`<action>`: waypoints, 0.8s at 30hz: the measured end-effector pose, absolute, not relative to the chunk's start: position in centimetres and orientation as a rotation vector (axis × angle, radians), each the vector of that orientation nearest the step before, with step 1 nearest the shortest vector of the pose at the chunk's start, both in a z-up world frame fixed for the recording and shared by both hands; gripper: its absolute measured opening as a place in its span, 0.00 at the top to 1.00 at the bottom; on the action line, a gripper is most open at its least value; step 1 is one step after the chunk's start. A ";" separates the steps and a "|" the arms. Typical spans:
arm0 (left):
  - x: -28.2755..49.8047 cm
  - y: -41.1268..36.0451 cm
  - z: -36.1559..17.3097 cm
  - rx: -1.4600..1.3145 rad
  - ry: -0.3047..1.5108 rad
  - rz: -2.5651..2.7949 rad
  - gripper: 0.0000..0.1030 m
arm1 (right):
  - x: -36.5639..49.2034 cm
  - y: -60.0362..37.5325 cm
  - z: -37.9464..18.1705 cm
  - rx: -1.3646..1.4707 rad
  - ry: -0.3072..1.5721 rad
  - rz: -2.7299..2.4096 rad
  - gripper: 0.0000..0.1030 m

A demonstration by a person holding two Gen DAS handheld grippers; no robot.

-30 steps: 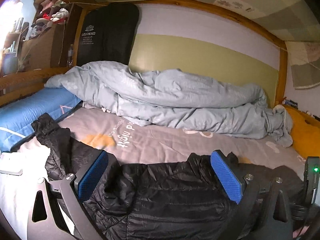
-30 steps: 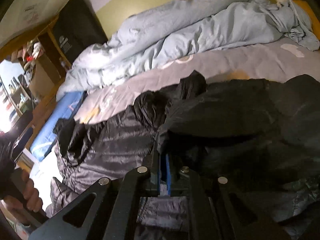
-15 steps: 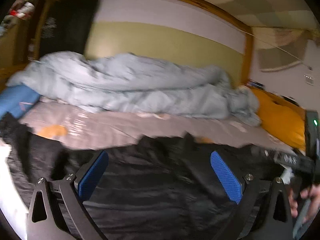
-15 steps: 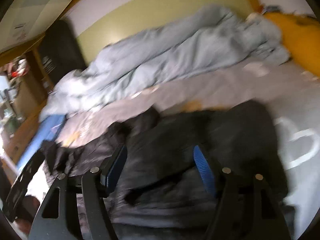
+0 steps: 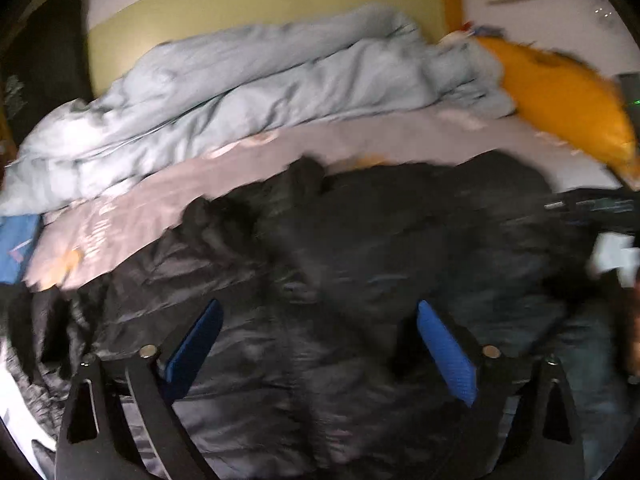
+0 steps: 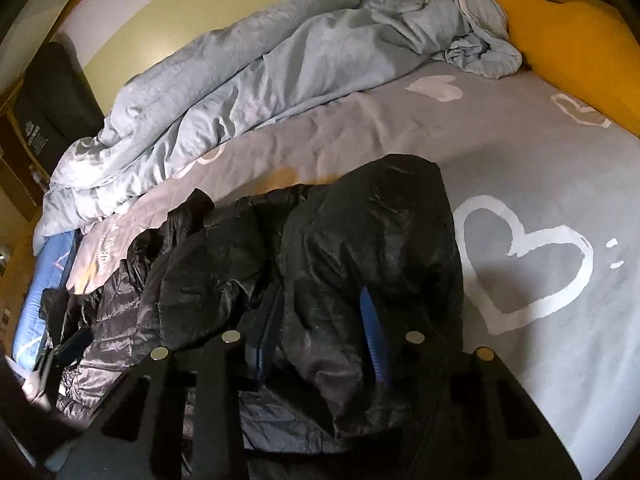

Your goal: Fold large clothes

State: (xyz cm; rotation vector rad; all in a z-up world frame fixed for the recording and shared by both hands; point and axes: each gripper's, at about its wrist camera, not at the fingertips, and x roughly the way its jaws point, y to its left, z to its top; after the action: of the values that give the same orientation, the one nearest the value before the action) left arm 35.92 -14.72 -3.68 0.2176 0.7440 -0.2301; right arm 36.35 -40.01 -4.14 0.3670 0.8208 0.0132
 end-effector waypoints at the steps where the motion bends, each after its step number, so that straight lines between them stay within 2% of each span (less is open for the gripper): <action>1: 36.5 -14.2 -4.2 0.225 0.759 -0.191 0.07 | 36.3 -40.0 -4.2 0.360 0.824 0.011 0.62; 6: 37.0 -10.1 -4.4 0.219 0.741 -0.024 0.09 | 36.9 -39.3 -5.4 0.346 0.866 0.012 0.62; 16: 37.7 1.2 -3.4 -0.038 0.768 0.140 0.09 | 37.8 -38.1 -6.7 0.304 0.922 0.018 0.64; 20: 36.4 0.9 -2.2 -0.056 0.725 0.031 0.09 | 37.8 -37.9 -6.8 0.291 0.927 0.008 0.64; 24: 34.5 -2.0 -0.7 -0.076 0.700 -0.350 0.09 | 37.1 -38.1 -5.4 0.311 0.853 0.022 0.63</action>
State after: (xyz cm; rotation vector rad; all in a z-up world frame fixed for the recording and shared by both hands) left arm 34.52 -2.04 -0.70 -0.0764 0.7004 -0.3499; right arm 37.10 -38.08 -5.43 0.3111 0.8527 0.0220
